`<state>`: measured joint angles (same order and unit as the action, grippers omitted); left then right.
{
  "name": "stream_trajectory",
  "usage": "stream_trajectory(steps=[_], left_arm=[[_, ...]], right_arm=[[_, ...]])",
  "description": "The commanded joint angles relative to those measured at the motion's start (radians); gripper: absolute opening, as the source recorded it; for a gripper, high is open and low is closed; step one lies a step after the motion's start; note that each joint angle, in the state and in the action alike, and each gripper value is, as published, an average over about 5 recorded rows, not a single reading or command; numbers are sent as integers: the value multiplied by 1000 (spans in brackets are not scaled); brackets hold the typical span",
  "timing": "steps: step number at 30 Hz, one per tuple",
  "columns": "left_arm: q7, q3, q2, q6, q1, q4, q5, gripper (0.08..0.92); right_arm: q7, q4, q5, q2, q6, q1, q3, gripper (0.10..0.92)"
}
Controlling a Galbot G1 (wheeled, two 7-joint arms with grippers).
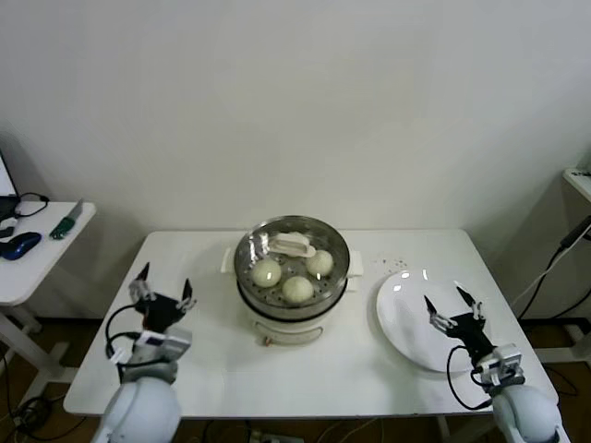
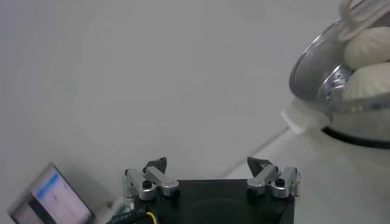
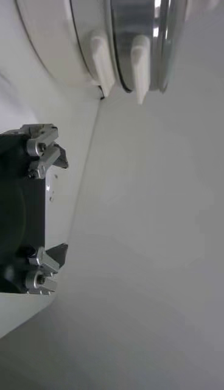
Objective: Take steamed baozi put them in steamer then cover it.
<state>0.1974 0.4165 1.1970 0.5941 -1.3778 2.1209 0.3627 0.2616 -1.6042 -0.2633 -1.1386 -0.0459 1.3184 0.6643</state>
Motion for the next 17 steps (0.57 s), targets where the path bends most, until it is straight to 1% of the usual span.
stream_trajectory(steps=[1, 7, 17], left_arm=[[0, 284, 144, -702, -209, -120, -495, 823], [-30, 250, 170, -690, -163, -151, -452, 823], [-72, 238, 165, -686, -169, -169, -402, 823]], right_arm=[[9, -6, -21, -11, -27, 4, 1, 823], [19, -3, -23, -20, -39, 11, 2, 823], [27, -4, -24, -29, -53, 29, 12, 823]])
